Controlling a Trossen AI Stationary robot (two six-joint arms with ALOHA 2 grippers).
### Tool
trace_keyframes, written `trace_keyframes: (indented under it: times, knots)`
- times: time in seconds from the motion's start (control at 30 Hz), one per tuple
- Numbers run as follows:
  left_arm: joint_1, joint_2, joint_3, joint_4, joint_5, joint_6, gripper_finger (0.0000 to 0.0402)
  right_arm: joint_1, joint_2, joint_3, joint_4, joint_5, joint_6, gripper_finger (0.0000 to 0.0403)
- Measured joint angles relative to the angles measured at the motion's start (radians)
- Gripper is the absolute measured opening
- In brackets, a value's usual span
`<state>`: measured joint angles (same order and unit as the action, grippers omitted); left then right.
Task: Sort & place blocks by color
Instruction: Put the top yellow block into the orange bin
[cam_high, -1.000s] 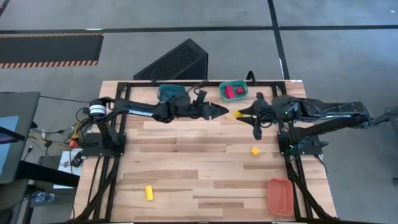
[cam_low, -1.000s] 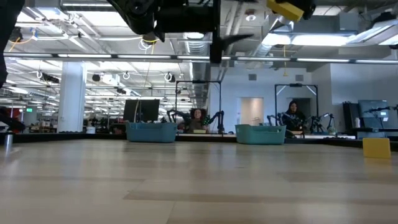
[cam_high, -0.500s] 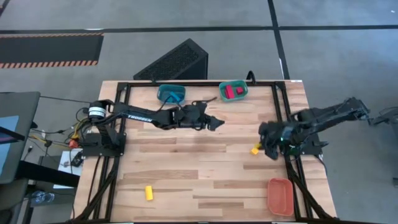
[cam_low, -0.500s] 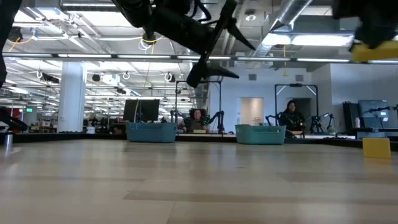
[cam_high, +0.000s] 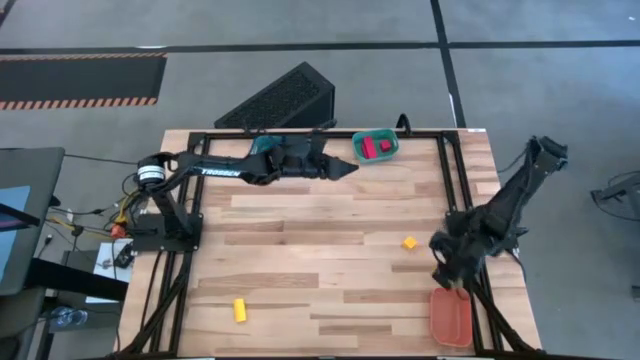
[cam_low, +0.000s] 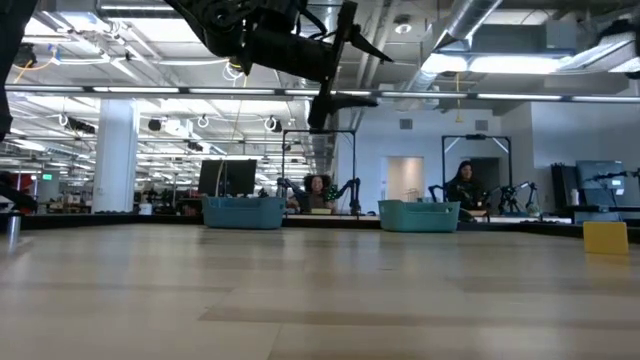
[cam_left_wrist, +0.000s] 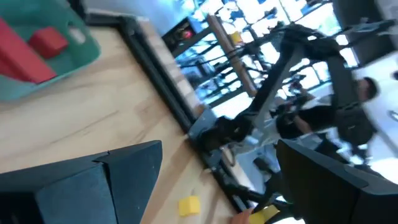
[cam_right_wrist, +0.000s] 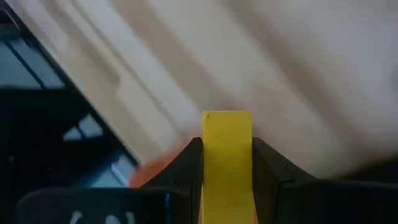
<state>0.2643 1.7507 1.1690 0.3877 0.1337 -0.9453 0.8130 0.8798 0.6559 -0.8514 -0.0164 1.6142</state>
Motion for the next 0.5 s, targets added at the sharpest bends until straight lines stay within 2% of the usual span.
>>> trace_keyframes:
  times: [0.1, 0.23, 0.37, 0.5]
  knots:
    - [0.010, -0.029, 0.000, -0.026, 0.041, 0.048, 0.0306, 0.113, 0.047, 0.000, 0.057, -0.030, 0.117, 0.0102]
    - [0.009, -0.072, 0.000, -0.091, 0.017, 0.157, 0.0306, 0.208, 0.119, 0.000, 0.101, -0.039, 0.204, 0.0102]
    - [0.010, -0.083, 0.000, -0.172, -0.005, 0.250, 0.0306, 0.207, 0.181, 0.000, 0.105, -0.039, 0.234, 0.0103]
    - [0.027, -0.086, 0.000, -0.215, -0.013, 0.274, 0.0306, 0.204, 0.224, 0.000, 0.157, -0.039, 0.254, 0.0103]
